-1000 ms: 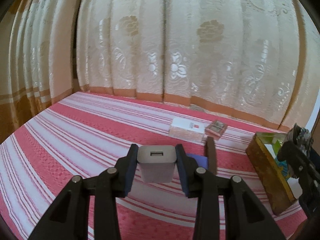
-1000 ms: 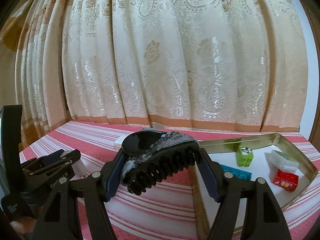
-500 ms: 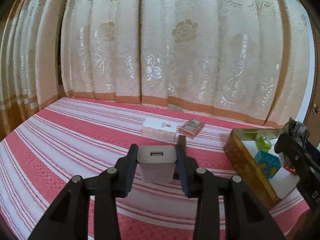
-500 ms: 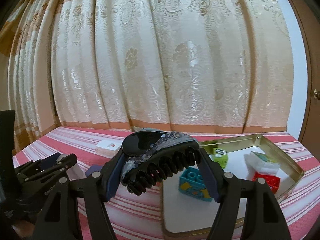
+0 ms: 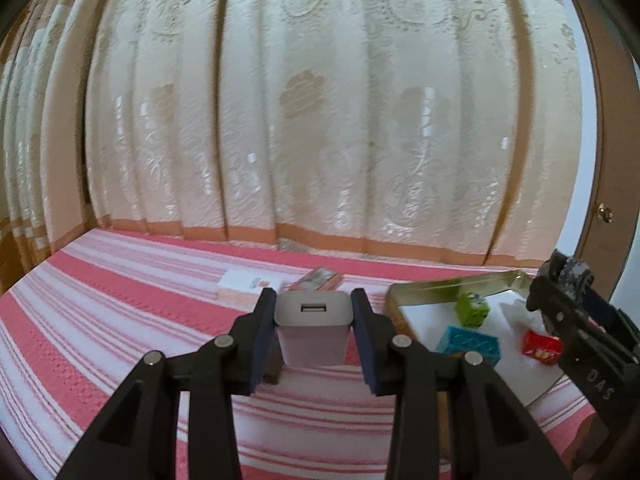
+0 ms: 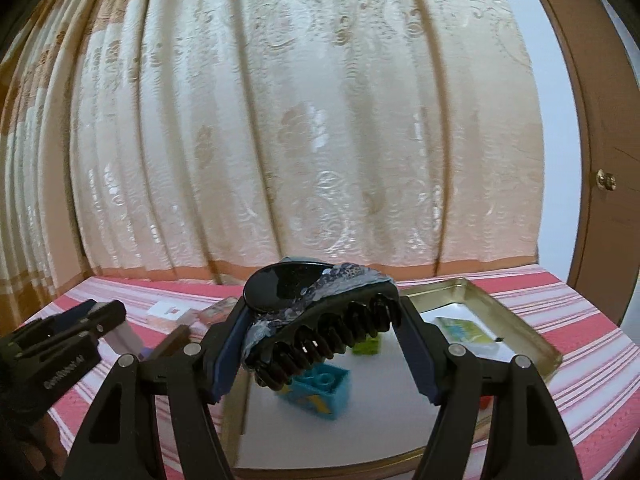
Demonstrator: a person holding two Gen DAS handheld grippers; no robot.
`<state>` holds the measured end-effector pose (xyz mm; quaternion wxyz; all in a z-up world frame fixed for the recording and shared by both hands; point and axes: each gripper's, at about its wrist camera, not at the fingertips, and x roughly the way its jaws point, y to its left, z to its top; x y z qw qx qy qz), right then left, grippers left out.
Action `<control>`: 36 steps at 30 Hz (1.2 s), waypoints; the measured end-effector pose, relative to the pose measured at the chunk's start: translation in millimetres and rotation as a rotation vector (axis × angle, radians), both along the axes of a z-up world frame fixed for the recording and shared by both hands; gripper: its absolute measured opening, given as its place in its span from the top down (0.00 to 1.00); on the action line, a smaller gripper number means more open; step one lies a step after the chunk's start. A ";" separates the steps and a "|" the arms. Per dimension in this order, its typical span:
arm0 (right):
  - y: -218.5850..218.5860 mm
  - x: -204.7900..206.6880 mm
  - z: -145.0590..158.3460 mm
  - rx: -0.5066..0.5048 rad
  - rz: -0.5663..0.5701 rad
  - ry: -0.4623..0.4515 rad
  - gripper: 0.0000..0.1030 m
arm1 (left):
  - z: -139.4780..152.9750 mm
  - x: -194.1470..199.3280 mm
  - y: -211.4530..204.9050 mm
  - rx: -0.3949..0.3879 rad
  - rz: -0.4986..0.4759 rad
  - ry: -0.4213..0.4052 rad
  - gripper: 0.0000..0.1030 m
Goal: Organize rigid objects
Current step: 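Carry the white charger and black clip over the gold tray with both tools, then lower the charger and clip into the tray and open both tools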
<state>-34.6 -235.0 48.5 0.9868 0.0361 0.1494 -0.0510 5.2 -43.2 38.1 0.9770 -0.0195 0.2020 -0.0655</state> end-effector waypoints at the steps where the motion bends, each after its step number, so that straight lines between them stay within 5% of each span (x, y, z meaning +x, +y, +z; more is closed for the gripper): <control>1: -6.2 0.3 0.3 0.006 -0.009 0.001 0.30 | 2.2 0.0 -5.3 0.002 -0.010 -0.005 0.64; 20: -98.5 6.3 1.2 0.029 -0.174 0.016 0.30 | 12.0 7.0 -72.7 0.019 -0.131 -0.022 0.64; 36: -135.2 33.3 -15.5 0.002 -0.244 0.146 0.30 | -15.3 16.0 -155.3 0.090 -0.242 0.056 0.64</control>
